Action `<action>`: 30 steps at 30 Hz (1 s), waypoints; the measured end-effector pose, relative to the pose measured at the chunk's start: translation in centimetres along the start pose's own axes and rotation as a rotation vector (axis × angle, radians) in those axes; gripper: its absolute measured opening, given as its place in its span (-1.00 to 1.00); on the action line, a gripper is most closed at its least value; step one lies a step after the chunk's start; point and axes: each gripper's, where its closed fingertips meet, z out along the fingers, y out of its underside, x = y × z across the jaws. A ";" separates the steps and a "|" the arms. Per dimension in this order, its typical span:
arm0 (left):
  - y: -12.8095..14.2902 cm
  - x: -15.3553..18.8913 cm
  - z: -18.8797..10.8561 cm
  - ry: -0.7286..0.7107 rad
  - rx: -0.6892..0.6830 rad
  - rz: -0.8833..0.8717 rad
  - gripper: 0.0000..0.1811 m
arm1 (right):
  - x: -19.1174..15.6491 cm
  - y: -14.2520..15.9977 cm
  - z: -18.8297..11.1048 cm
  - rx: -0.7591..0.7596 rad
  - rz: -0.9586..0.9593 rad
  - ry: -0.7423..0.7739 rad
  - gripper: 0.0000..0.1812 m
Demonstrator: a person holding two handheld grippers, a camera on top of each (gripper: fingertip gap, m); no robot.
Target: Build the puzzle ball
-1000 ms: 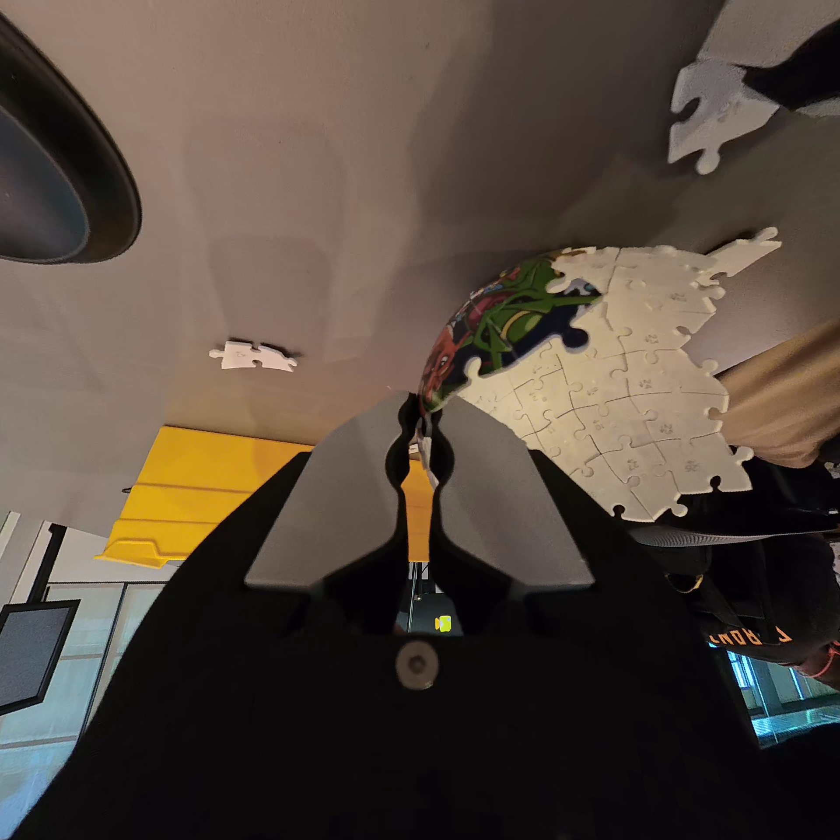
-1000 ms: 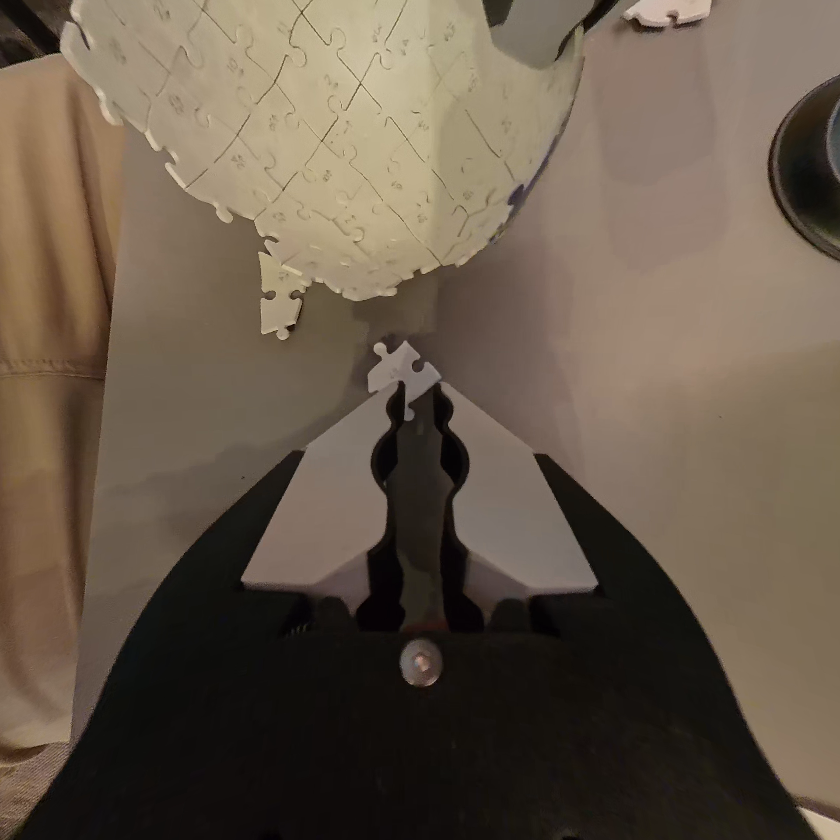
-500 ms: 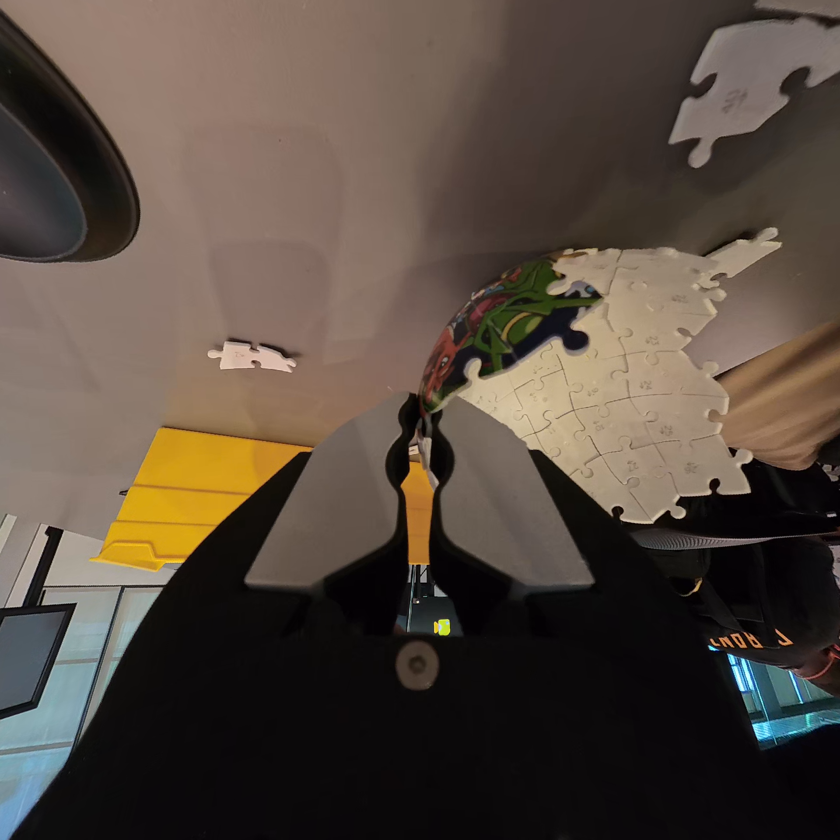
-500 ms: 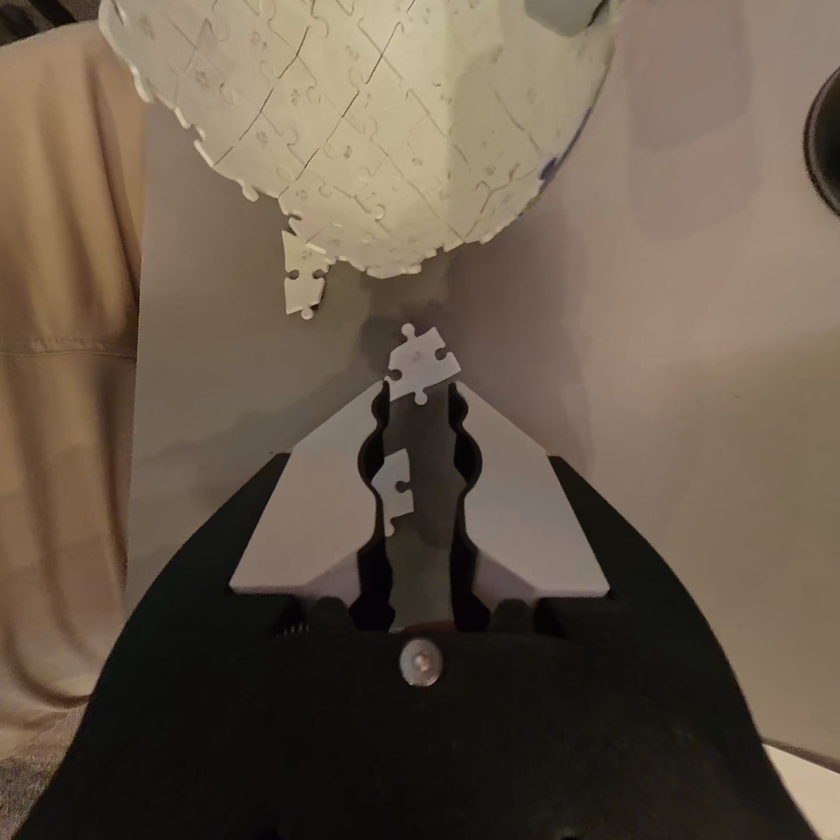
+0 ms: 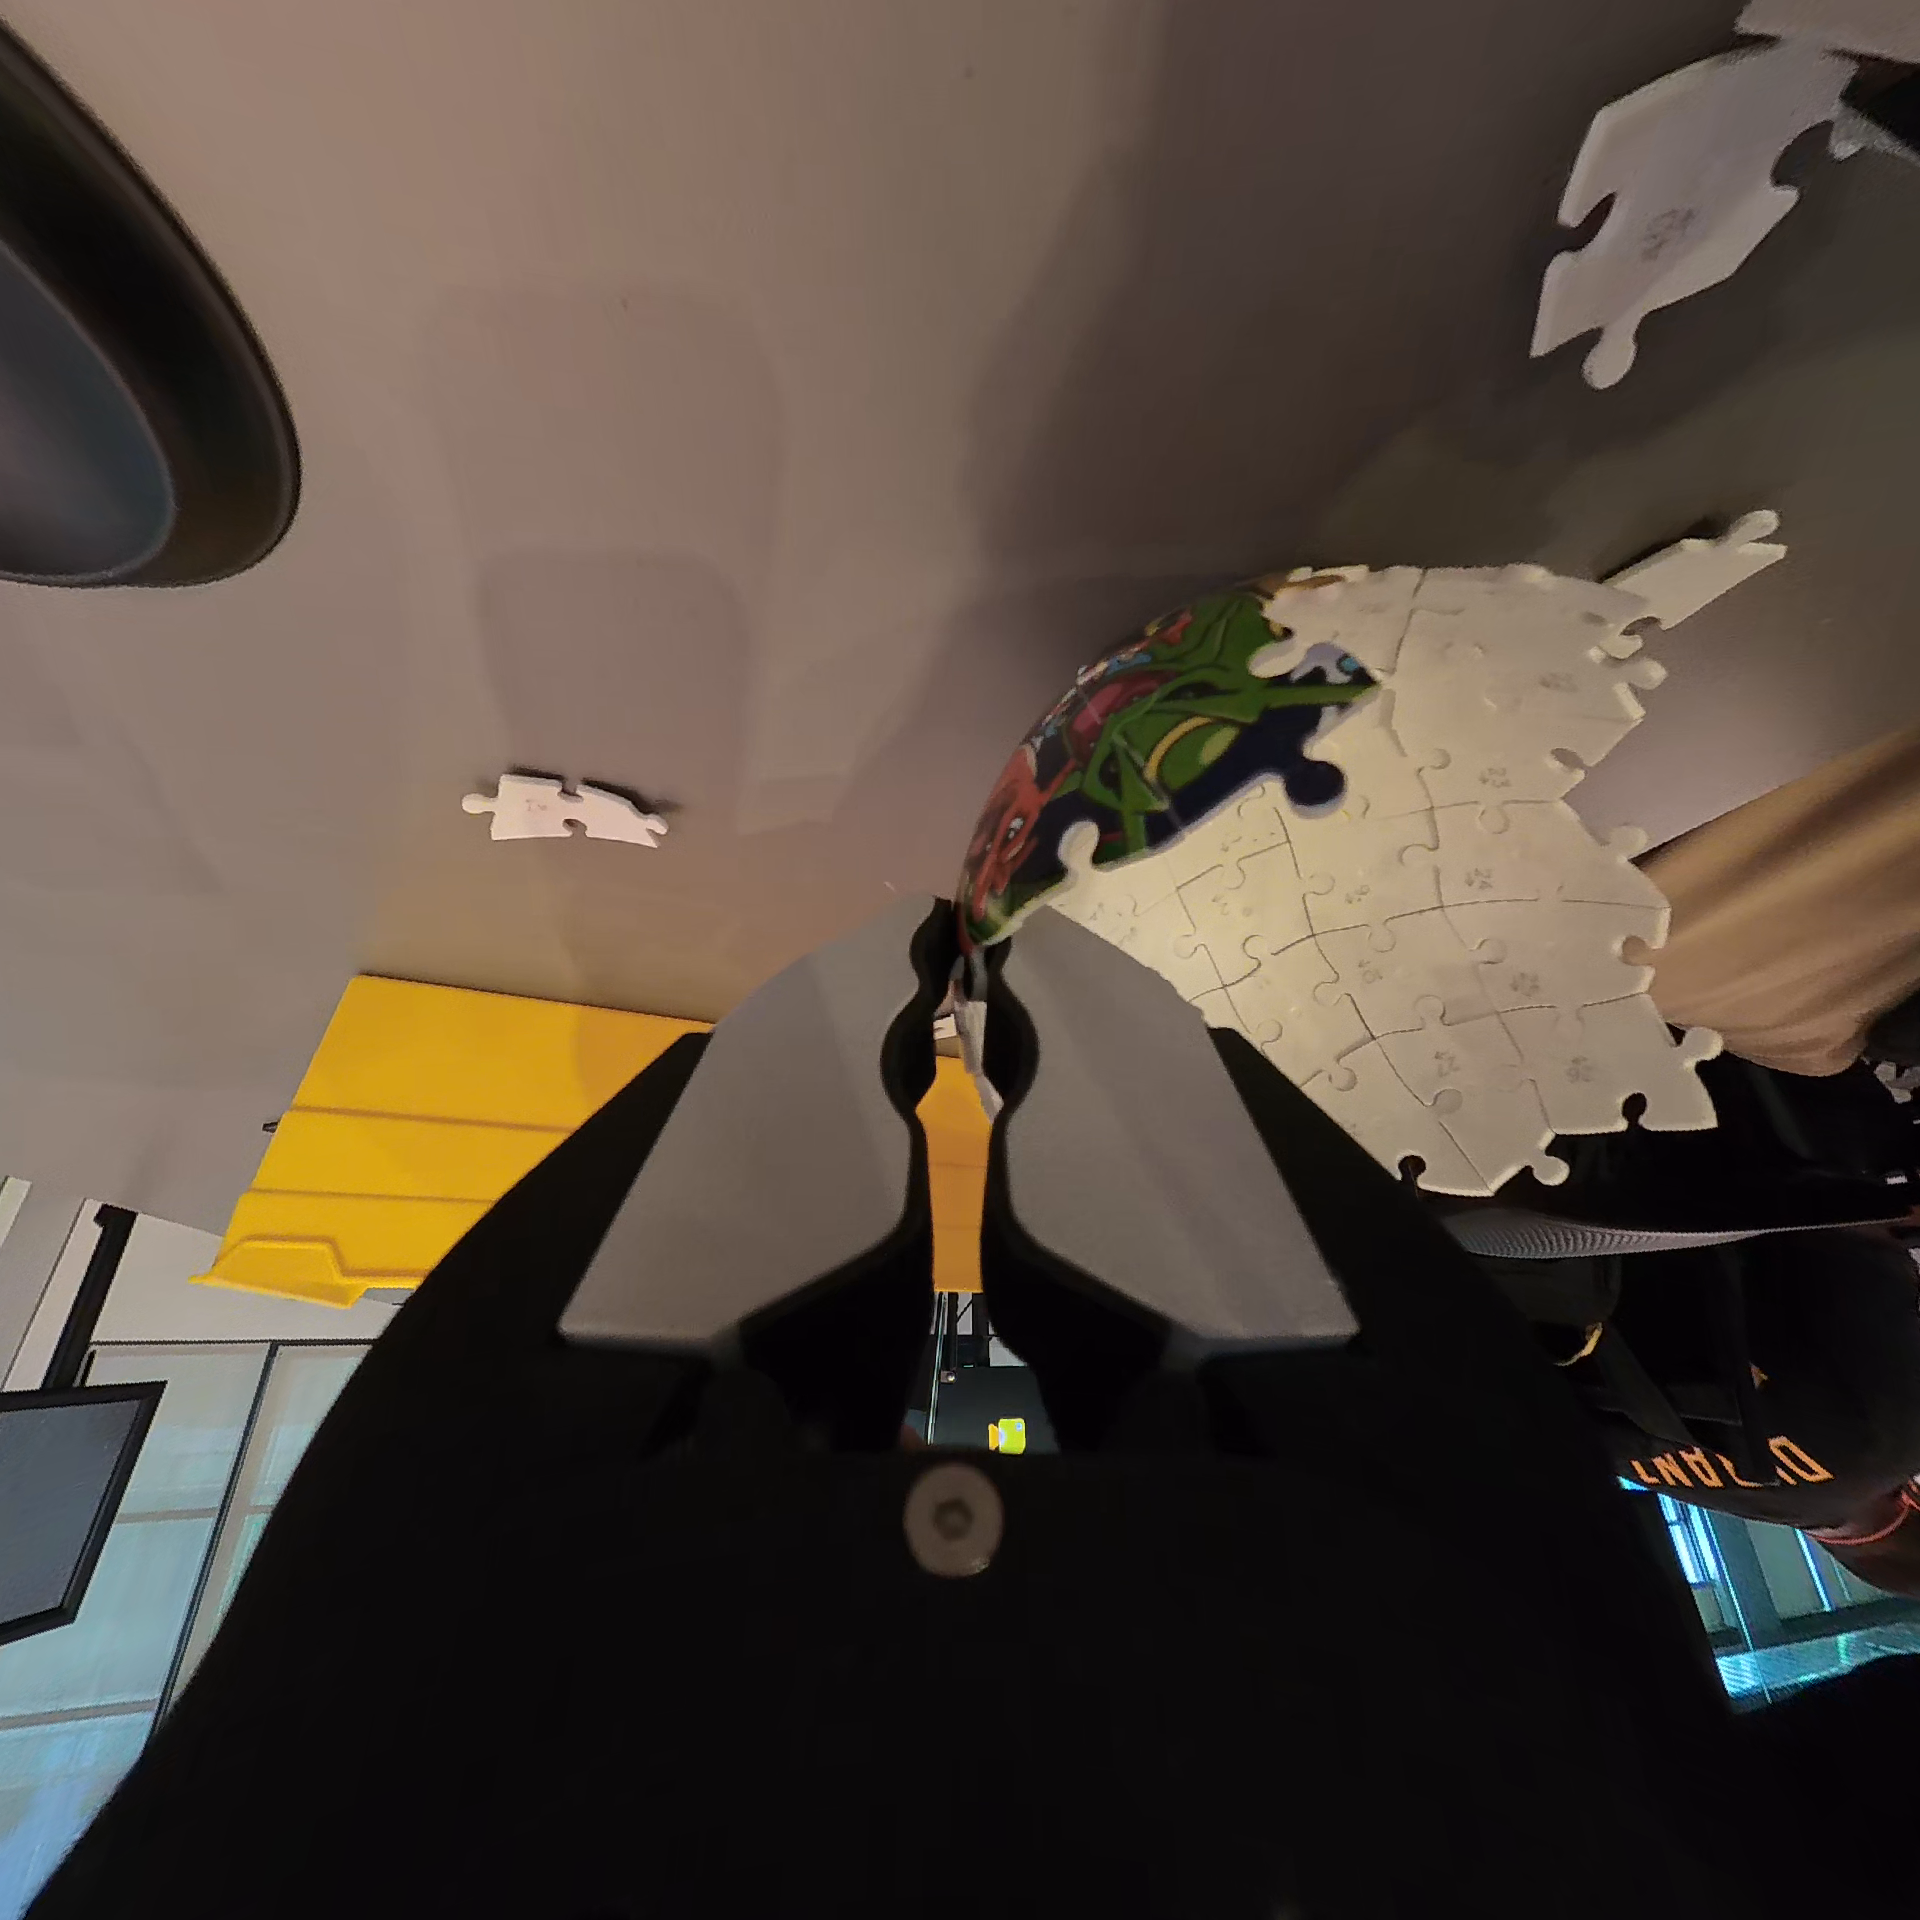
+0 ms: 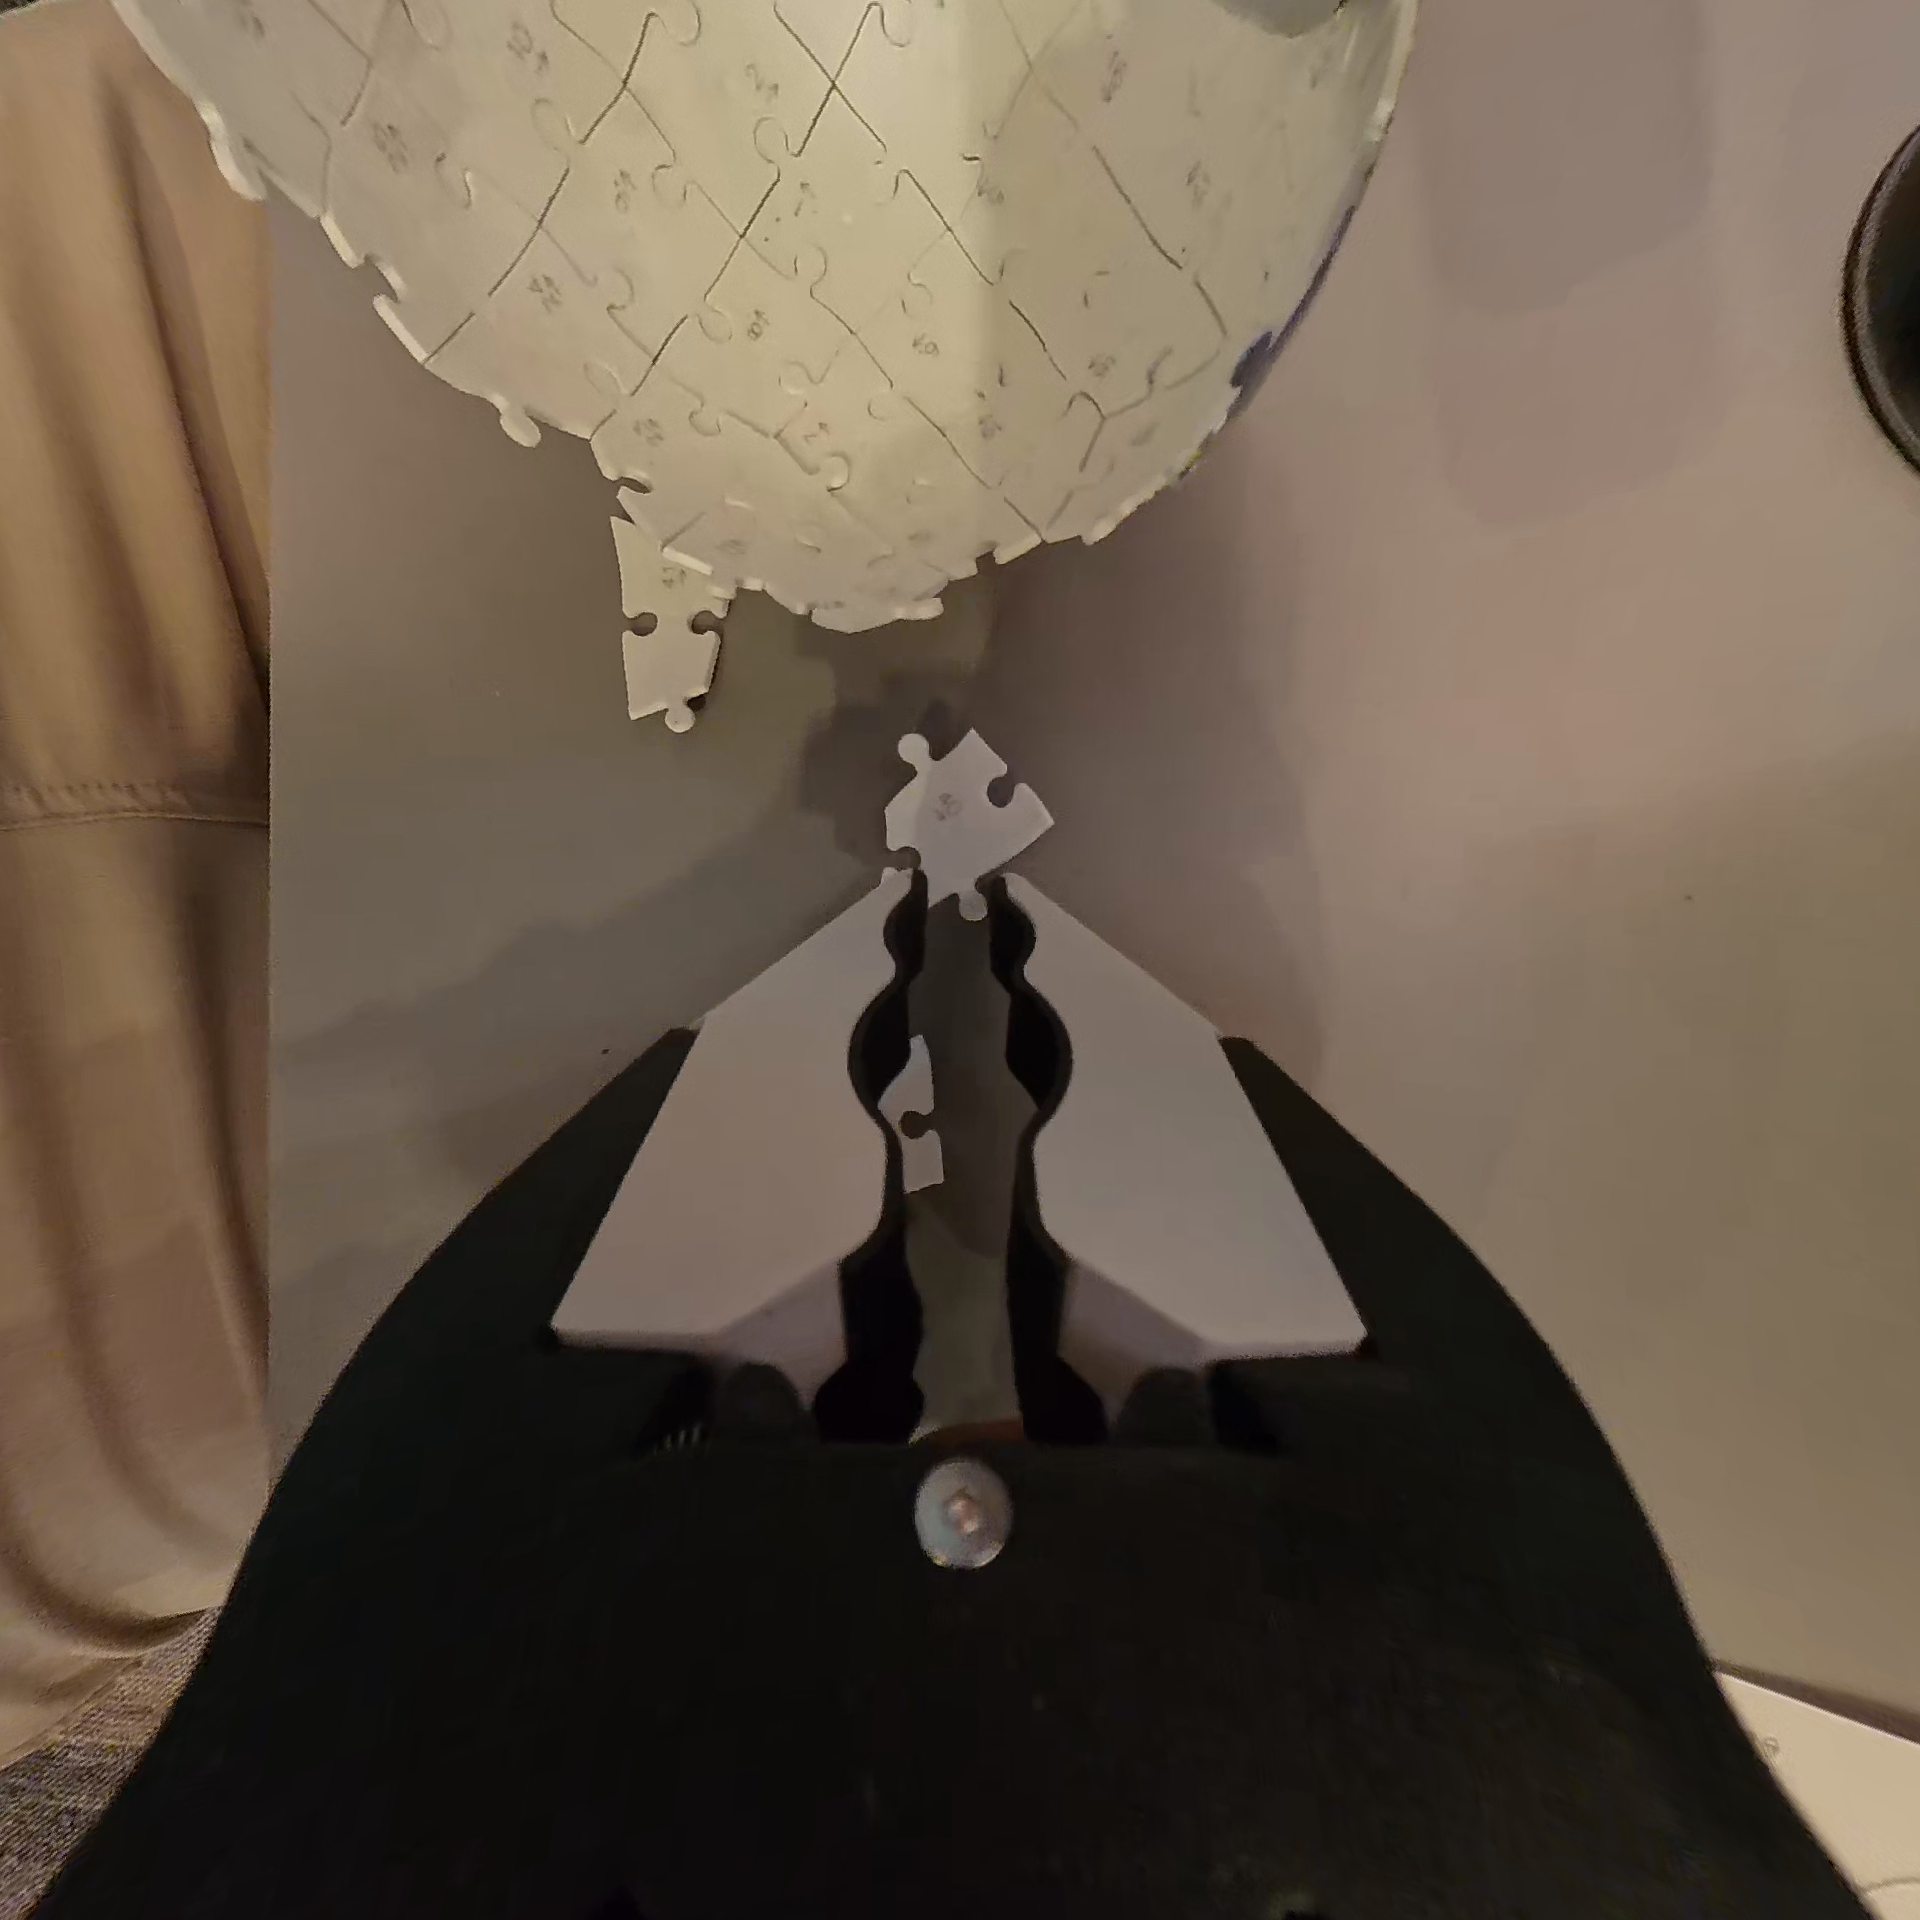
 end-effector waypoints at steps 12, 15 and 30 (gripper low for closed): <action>-0.1 0.0 0.0 0.000 0.000 0.003 -0.97 | 0.5 -0.7 -0.1 0.023 0.009 0.034 -0.51; -0.1 0.0 0.1 0.001 0.001 0.002 -0.97 | 0.3 -0.6 0.3 0.014 -0.010 0.039 -0.55; 0.0 0.1 0.1 0.004 -0.002 -0.001 -0.97 | 0.6 -0.6 -0.1 0.059 0.076 0.024 -0.96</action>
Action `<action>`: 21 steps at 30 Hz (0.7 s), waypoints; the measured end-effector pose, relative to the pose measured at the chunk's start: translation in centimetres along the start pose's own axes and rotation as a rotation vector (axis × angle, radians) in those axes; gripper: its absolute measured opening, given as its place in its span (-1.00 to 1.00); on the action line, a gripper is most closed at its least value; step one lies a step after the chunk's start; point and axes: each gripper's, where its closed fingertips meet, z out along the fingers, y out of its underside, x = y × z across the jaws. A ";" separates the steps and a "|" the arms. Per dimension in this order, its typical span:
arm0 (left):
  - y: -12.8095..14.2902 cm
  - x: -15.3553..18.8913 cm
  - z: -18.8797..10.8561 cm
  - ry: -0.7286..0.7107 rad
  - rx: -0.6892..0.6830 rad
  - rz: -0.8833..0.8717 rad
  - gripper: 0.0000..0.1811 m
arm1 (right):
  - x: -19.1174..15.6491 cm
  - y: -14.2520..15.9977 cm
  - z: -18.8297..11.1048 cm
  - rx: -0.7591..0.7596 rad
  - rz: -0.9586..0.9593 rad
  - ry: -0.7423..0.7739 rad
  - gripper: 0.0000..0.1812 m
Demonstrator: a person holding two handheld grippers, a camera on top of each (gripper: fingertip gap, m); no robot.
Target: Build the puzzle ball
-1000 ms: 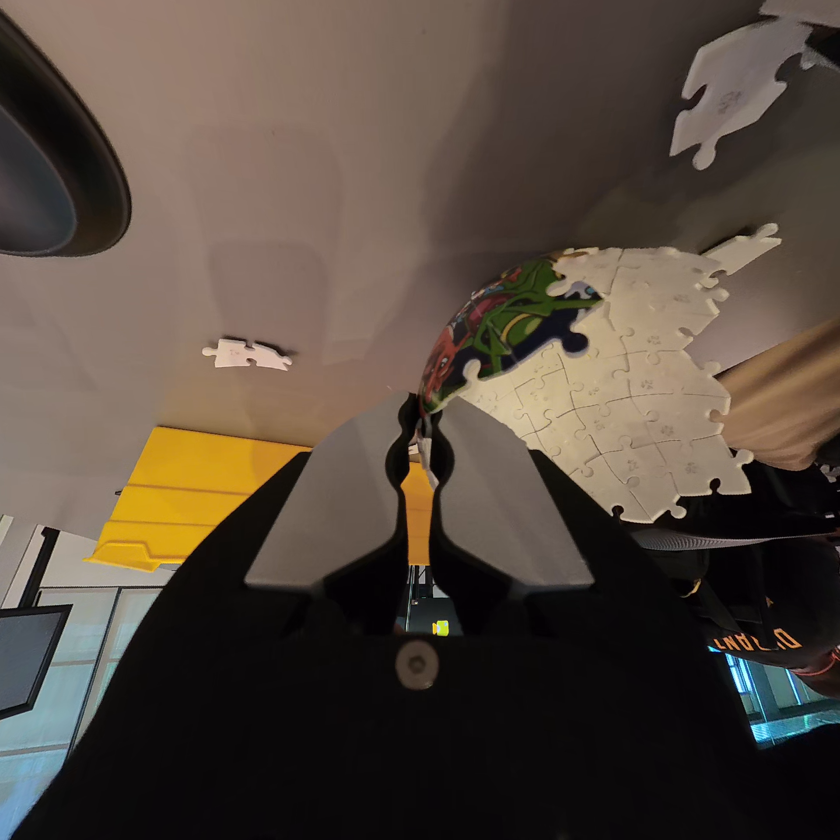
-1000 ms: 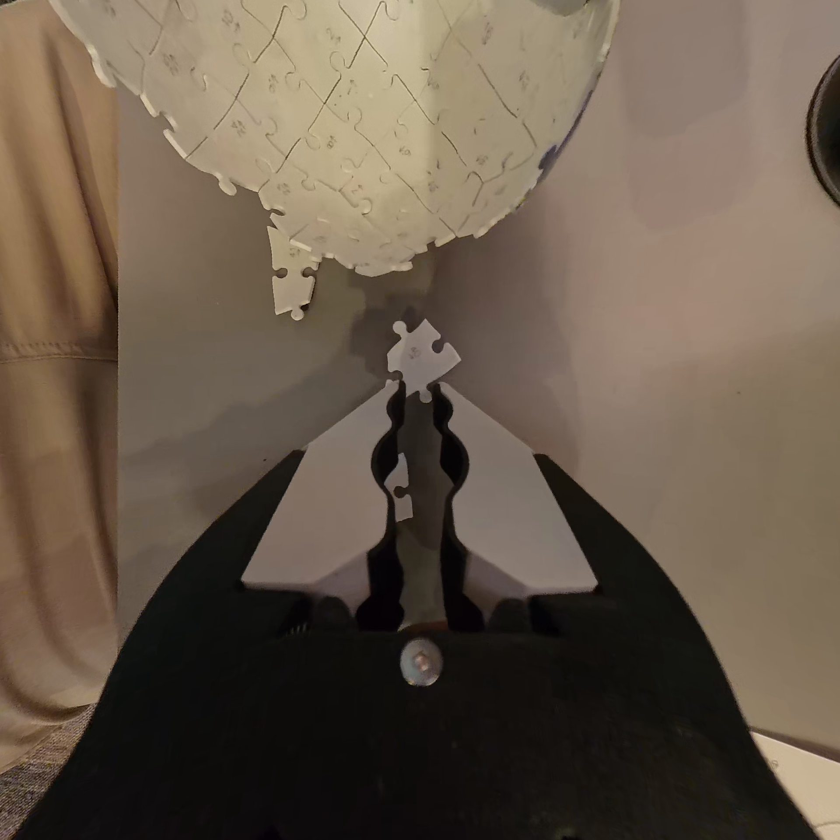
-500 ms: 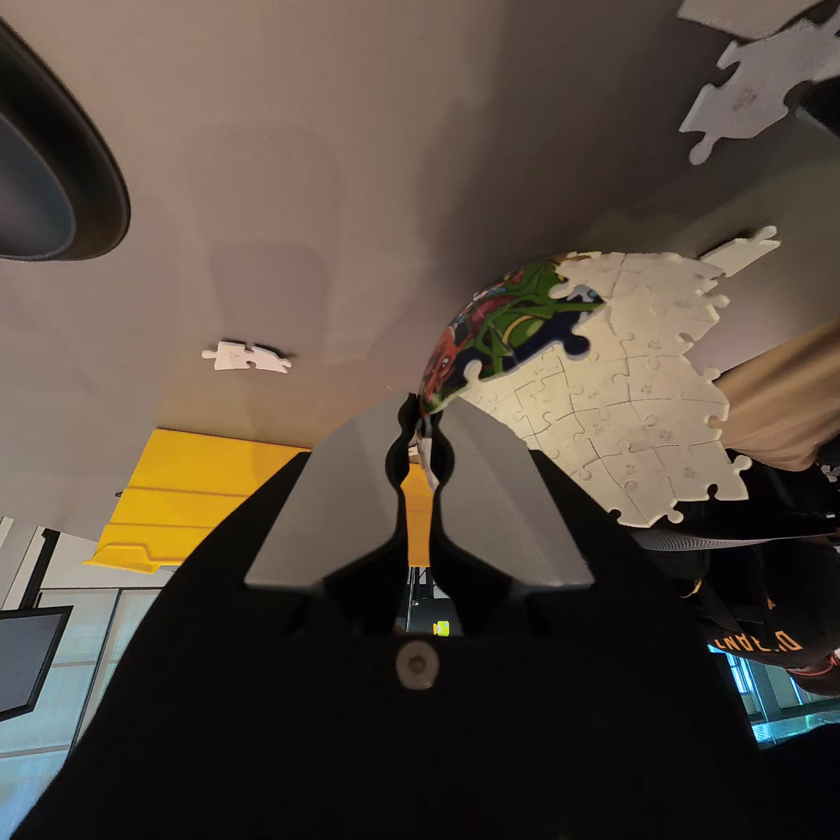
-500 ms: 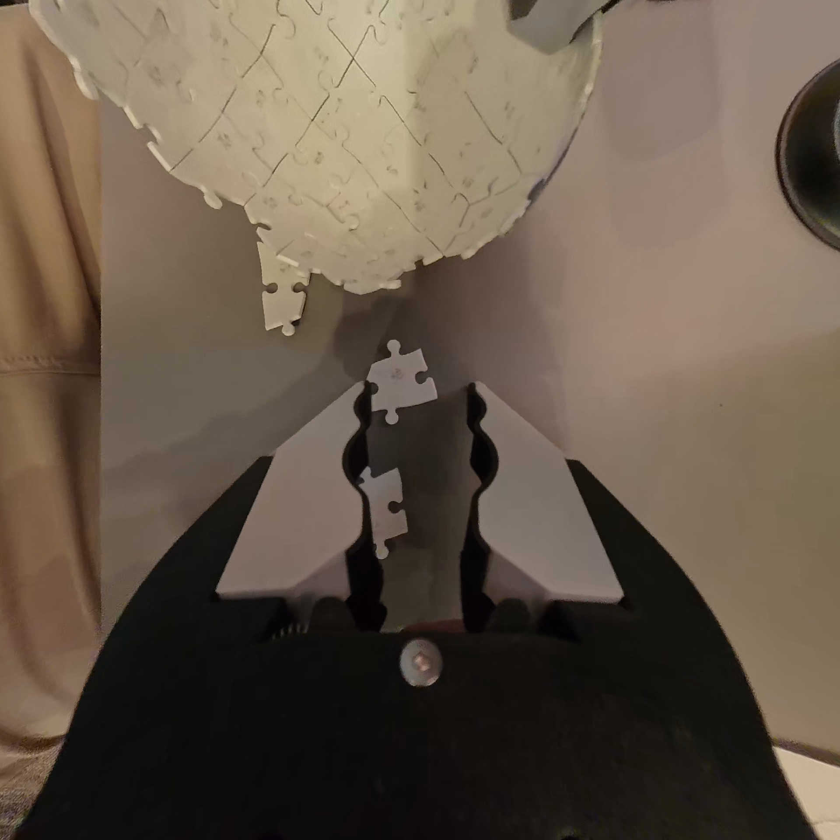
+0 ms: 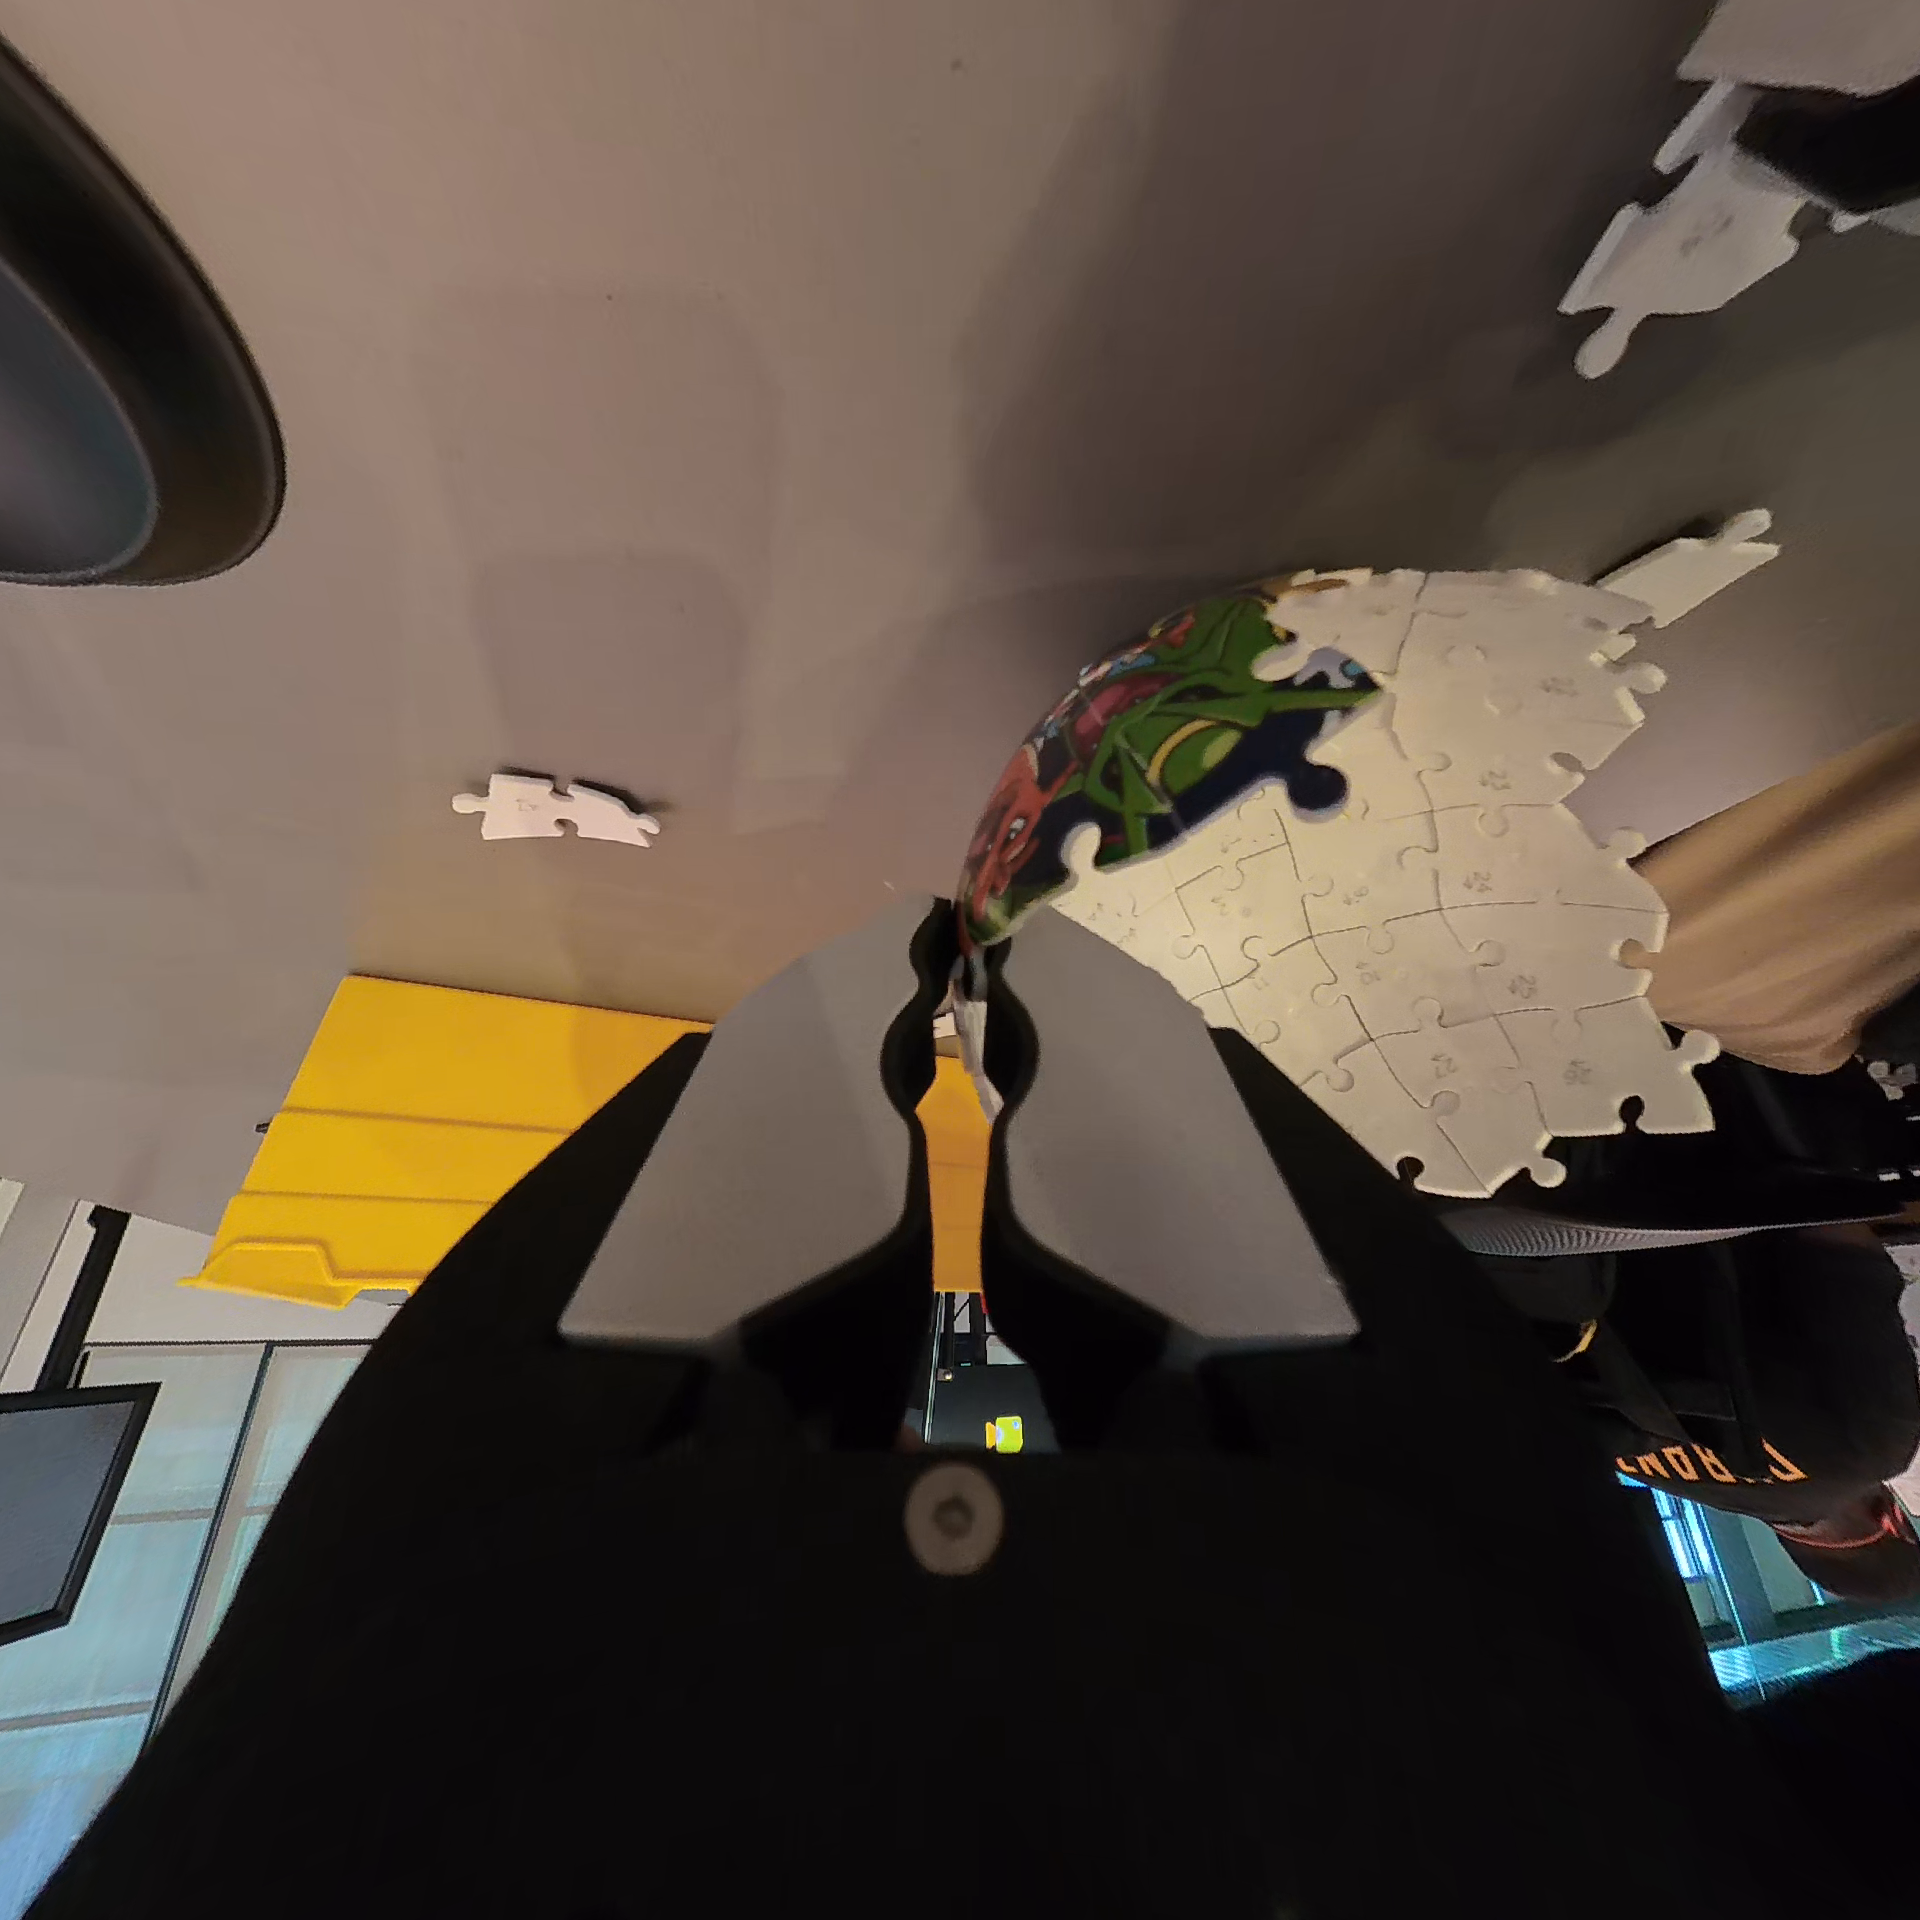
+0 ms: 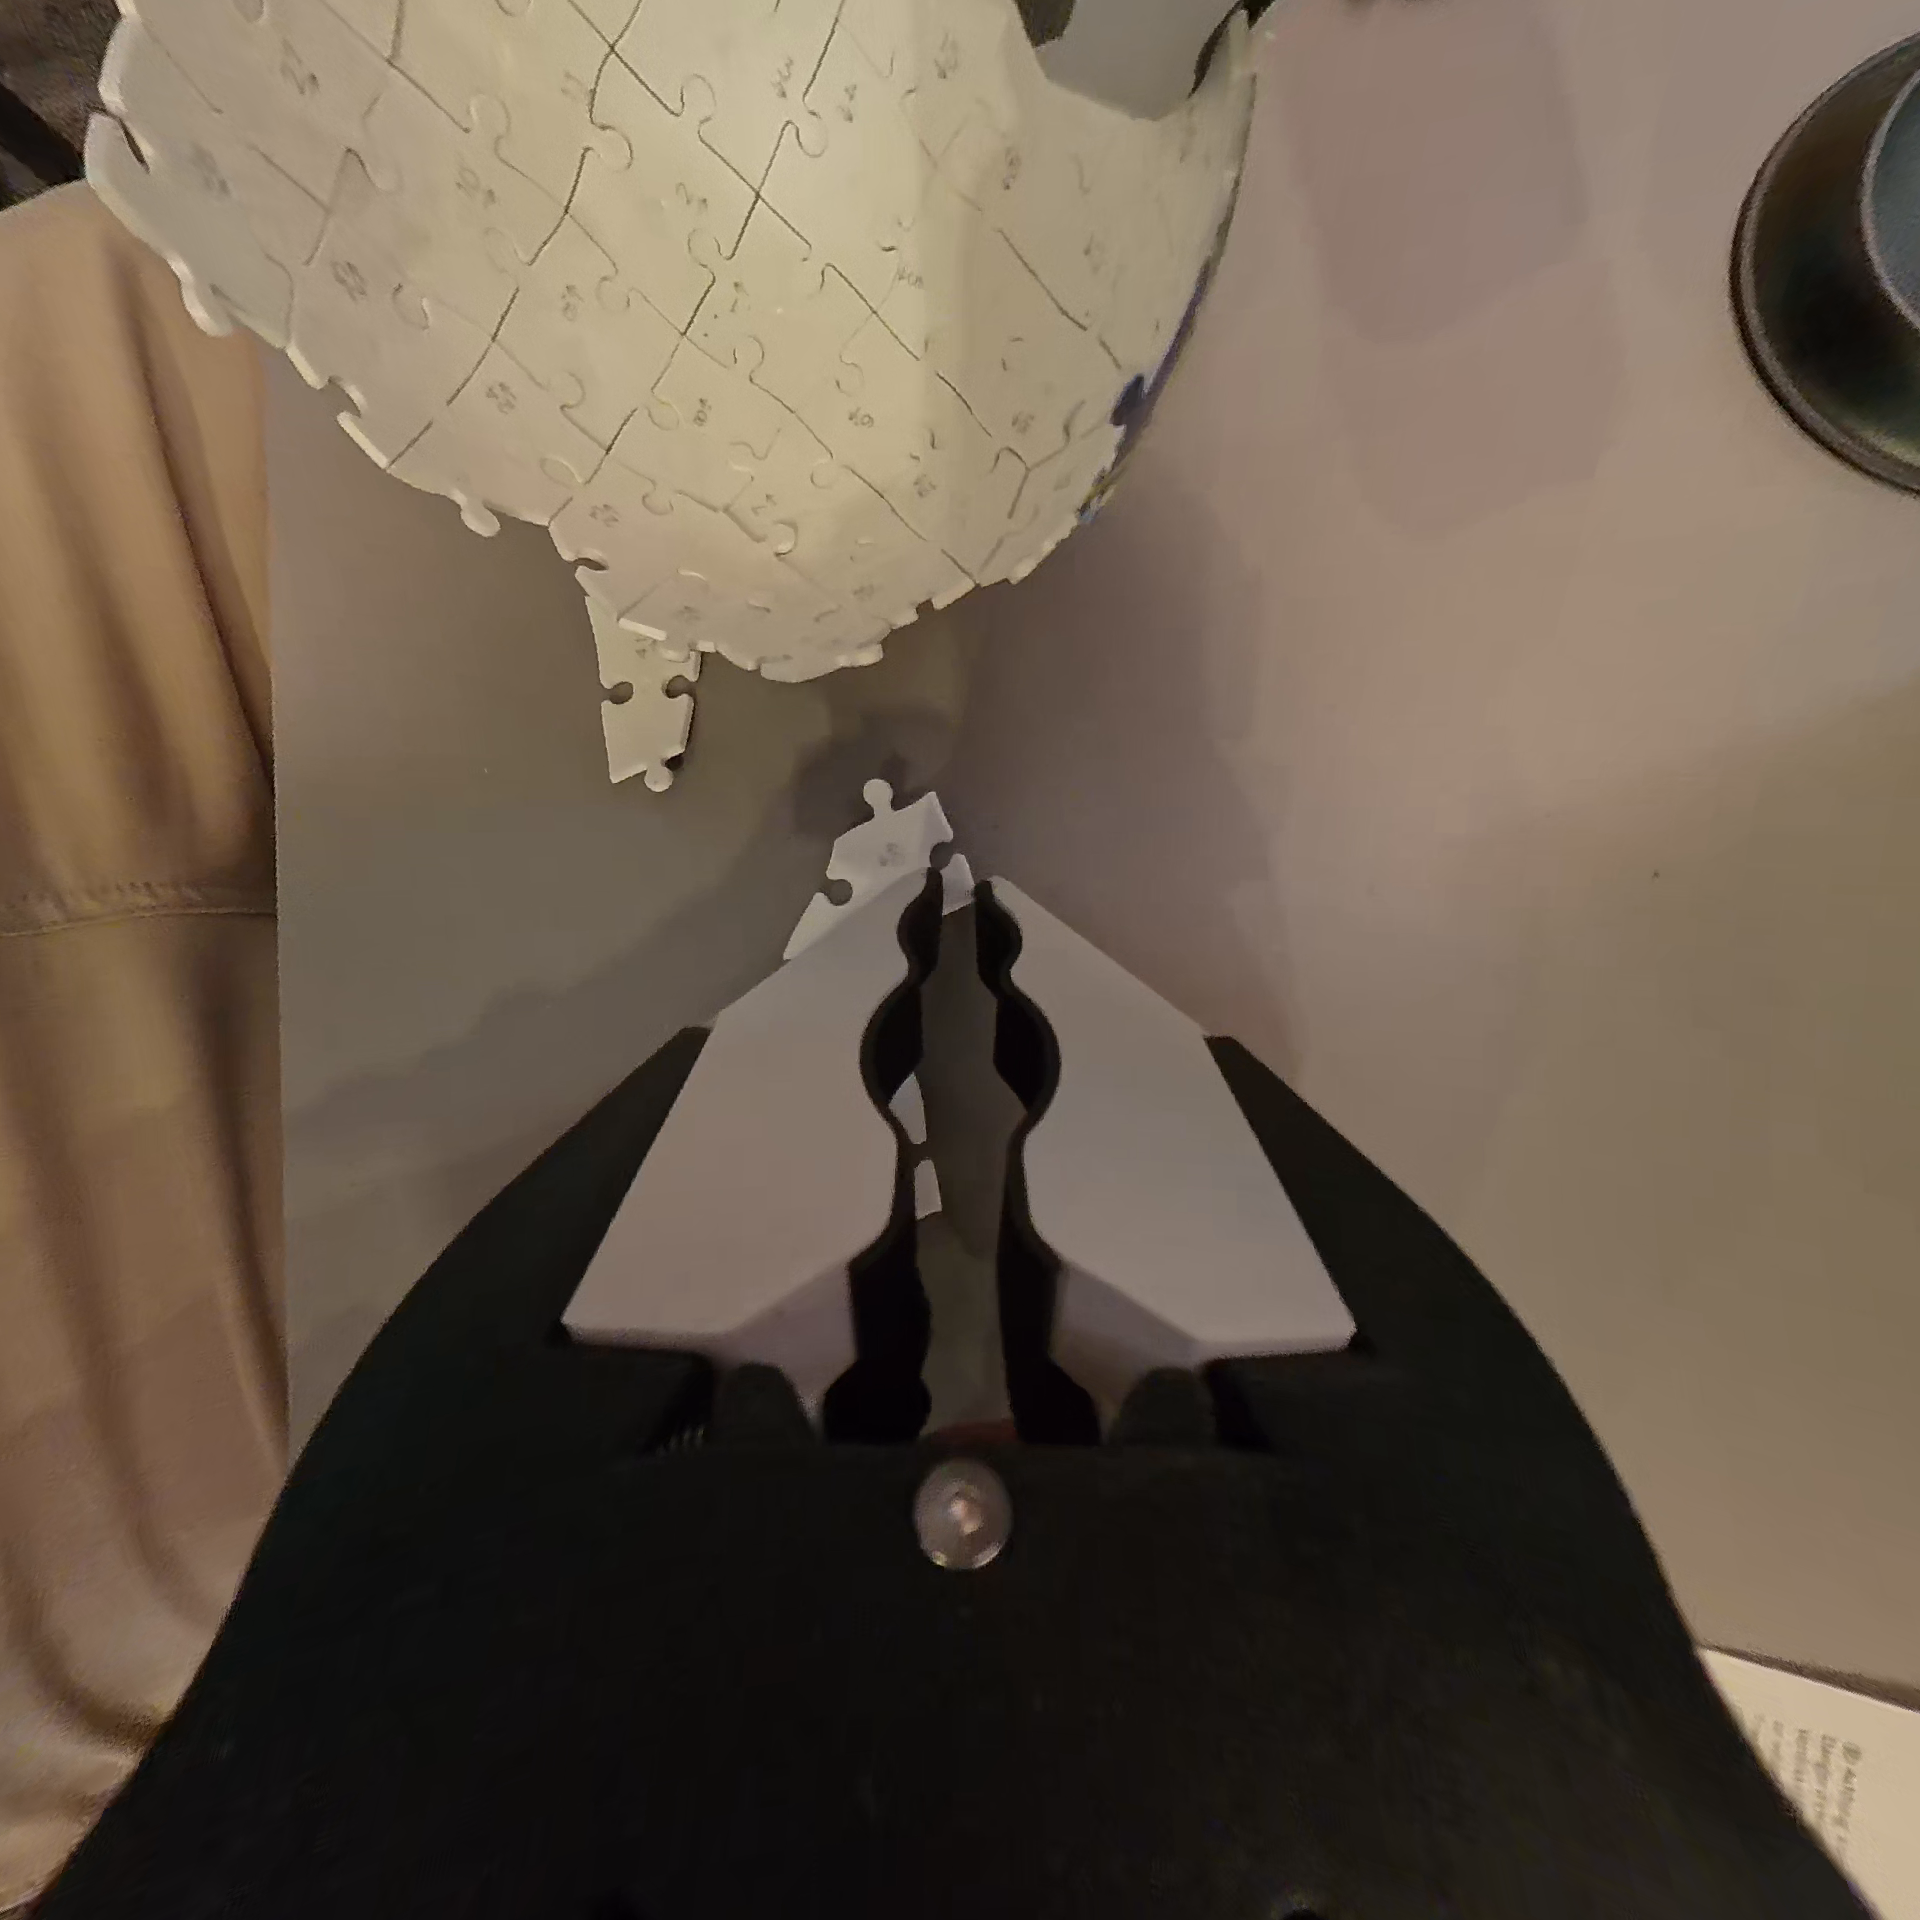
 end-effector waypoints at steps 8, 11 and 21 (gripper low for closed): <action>0.0 0.0 0.0 0.011 -0.001 -0.002 -0.97 | 0.6 -1.3 -1.0 0.090 0.084 -0.007 -1.00; 0.0 -0.1 0.1 0.020 0.001 -0.011 -0.97 | 1.1 -2.4 -1.9 0.167 0.140 -0.008 -1.00; 0.2 -0.4 0.4 0.059 0.018 -0.048 -0.97 | 2.9 -5.4 -2.7 0.372 0.370 0.026 -1.00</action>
